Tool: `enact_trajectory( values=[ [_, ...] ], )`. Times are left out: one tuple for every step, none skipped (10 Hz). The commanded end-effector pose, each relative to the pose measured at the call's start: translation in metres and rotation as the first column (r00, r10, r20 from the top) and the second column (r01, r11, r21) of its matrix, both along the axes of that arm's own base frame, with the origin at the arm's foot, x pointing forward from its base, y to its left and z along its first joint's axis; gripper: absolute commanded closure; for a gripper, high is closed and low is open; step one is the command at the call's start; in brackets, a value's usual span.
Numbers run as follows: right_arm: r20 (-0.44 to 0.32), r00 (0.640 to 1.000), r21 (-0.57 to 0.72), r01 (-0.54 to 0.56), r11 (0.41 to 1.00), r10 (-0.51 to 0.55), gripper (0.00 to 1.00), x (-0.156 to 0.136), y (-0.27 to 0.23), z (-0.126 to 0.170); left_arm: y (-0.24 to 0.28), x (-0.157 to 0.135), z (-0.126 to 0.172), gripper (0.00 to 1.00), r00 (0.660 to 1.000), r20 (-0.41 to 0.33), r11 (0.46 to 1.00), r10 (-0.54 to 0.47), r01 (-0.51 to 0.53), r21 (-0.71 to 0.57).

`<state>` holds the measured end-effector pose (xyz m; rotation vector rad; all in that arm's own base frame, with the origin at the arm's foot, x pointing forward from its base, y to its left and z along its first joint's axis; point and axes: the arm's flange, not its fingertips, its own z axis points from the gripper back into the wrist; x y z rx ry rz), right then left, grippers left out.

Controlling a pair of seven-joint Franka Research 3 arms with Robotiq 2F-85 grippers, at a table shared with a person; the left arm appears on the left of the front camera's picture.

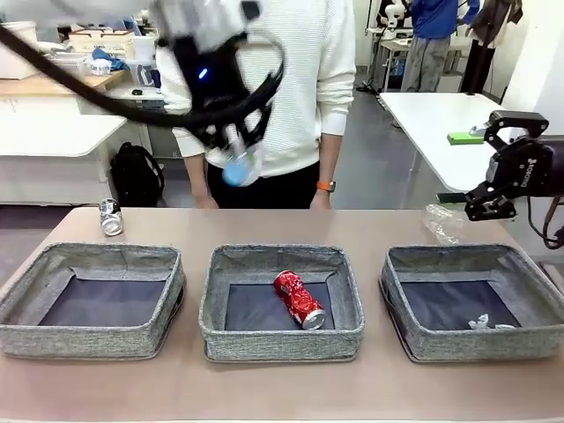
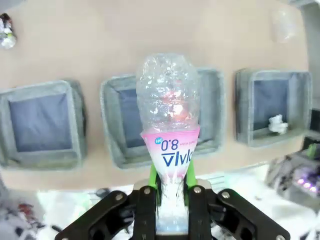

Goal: Sort the waste into the appropriate baskets.
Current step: Pick up the waste item pointed out by the person.

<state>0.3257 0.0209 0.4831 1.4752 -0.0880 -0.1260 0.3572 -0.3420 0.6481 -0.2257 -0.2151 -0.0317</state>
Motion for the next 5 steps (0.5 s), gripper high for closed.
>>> enact_trajectory(
  values=[
    [0.001, 1.0, 0.019, 0.003, 1.0, -0.003, 0.0, 0.001, 0.0, 0.003, -0.037, 0.008, 0.034, 0.78, 0.999, -0.005, 0.992, 0.048, -0.047, 0.118],
    [0.001, 1.0, 0.019, 0.003, 1.0, -0.003, 0.0, 0.001, 0.0, 0.003, -0.048, 0.007, 0.049, 0.78, 1.0, 0.018, 0.99, -0.007, 0.004, 0.14],
    [0.001, 1.0, 0.019, 0.003, 1.0, -0.003, 0.0, 0.001, 0.0, 0.003, -0.055, 0.007, 0.057, 0.78, 1.0, 0.019, 0.984, -0.023, 0.019, 0.175],
    [0.001, 1.0, 0.019, 0.003, 1.0, -0.003, 0.0, 0.001, 0.0, 0.003, -0.061, 0.009, 0.062, 0.78, 0.999, 0.01, 0.98, -0.045, 0.042, 0.195],
    [0.001, 1.0, 0.019, 0.003, 1.0, -0.003, 0.0, 0.001, 0.0, 0.003, -0.065, 0.011, 0.066, 0.78, 0.999, 0.002, 0.979, -0.043, 0.041, 0.201]
  ],
)
